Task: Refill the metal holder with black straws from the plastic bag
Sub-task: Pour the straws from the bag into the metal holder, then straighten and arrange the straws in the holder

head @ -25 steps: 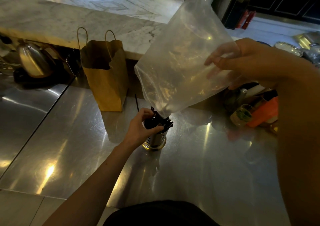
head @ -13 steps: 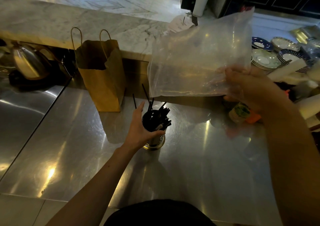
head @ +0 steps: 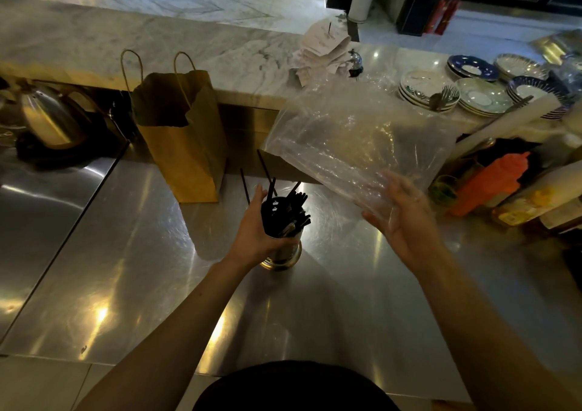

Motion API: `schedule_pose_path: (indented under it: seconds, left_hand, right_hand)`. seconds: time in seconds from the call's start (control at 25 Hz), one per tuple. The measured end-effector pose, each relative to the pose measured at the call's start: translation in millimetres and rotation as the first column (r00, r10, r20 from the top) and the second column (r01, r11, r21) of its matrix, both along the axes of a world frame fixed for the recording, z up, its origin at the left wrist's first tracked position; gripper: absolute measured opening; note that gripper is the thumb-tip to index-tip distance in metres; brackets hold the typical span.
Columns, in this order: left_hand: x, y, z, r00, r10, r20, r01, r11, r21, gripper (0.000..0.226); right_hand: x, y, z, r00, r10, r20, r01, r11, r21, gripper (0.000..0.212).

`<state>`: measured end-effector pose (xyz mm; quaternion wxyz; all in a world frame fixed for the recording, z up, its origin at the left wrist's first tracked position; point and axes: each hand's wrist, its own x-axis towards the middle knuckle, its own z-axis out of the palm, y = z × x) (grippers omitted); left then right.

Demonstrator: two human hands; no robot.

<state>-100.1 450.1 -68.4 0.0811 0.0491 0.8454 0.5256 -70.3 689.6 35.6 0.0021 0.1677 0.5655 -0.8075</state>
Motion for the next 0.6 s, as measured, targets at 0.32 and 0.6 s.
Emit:
schedule_pose_path:
  seconds: [0.32, 0.6]
  left_hand:
    - [-4.7, 0.5, -11.3, 0.998, 0.01, -0.068, -0.018, 0.993, -0.115, 0.081]
    - [-5.8, 0.4, -10.9, 0.999, 0.036, -0.035, -0.039, 0.994, -0.105, 0.077]
  right_hand:
    - [11.5, 6.1, -68.6, 0.976, -0.202, 0.085, 0.217, 0.947, -0.236, 0.019]
    - [17.3, 8.0, -136.8, 0.951, -0.172, 0.258, 0.25, 0.917, -0.31, 0.023]
